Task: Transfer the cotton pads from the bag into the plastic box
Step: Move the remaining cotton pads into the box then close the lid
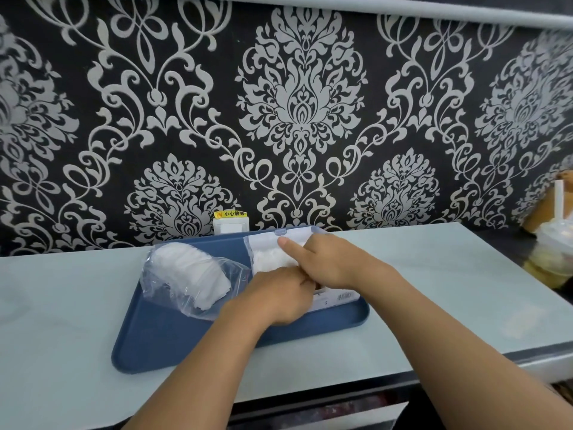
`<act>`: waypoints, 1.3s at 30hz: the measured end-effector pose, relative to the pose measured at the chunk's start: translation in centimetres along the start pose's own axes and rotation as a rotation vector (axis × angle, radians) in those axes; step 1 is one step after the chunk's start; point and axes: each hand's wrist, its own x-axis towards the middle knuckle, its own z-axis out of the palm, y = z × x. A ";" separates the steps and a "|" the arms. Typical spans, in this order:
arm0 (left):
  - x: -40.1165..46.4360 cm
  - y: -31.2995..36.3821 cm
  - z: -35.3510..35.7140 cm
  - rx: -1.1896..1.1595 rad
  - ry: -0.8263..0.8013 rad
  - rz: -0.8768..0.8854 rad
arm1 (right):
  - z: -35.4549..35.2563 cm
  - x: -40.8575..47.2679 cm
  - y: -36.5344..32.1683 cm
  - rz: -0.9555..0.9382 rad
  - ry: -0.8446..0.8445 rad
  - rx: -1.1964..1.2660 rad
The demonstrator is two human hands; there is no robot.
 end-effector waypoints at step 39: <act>-1.9 -19.2 -2.2 -0.685 0.813 -0.440 | 6.4 2.0 -10.2 -0.365 0.021 -0.271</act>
